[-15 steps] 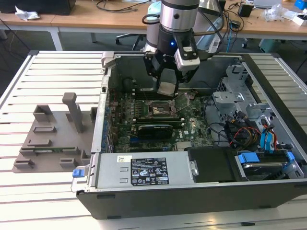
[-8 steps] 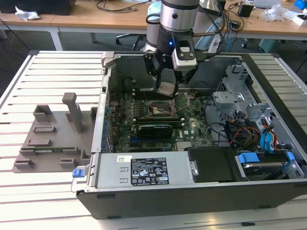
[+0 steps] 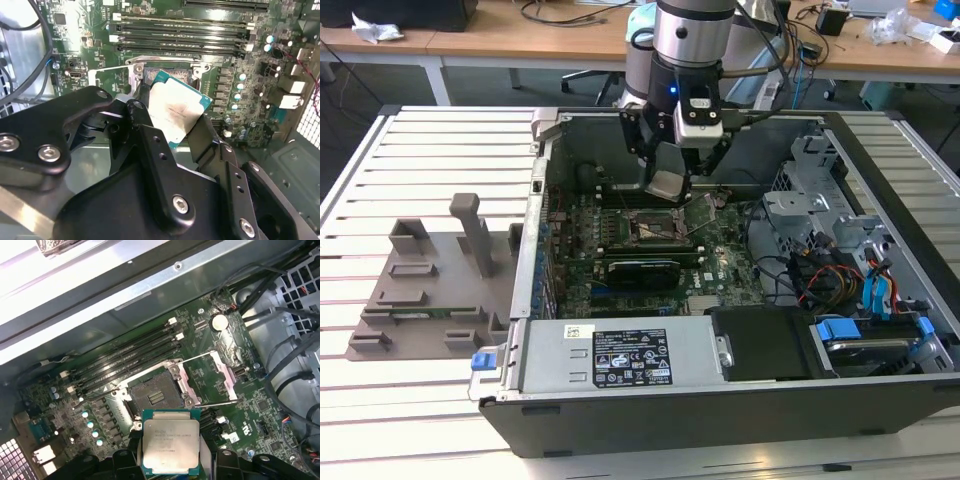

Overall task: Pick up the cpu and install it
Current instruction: 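Place the cpu into insertion slot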

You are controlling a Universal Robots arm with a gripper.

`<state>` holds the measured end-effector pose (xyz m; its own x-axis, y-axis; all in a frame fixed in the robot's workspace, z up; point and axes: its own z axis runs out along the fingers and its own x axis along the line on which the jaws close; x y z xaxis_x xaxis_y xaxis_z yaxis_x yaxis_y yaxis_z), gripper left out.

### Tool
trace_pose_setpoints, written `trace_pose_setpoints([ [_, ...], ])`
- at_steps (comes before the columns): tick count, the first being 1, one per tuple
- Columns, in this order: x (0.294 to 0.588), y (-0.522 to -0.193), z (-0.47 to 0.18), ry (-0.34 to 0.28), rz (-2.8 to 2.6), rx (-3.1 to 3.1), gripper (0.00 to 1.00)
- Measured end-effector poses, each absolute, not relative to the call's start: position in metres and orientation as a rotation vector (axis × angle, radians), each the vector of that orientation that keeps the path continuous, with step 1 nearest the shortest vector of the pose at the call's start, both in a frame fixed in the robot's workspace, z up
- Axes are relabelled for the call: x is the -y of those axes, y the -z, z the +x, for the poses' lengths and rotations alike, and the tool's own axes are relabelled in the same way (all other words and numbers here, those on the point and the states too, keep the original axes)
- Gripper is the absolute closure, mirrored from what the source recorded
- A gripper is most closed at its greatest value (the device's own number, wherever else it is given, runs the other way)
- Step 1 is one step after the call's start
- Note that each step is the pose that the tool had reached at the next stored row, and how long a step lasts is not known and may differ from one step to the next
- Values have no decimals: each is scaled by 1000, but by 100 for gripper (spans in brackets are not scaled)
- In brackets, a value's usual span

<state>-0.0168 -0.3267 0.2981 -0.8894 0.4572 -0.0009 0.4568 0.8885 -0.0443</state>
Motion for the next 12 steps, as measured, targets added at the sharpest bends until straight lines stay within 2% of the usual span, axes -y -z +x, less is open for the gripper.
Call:
trace_pose_setpoints([
  [12,327,-298,-17,-67,-894,2999,45],
])
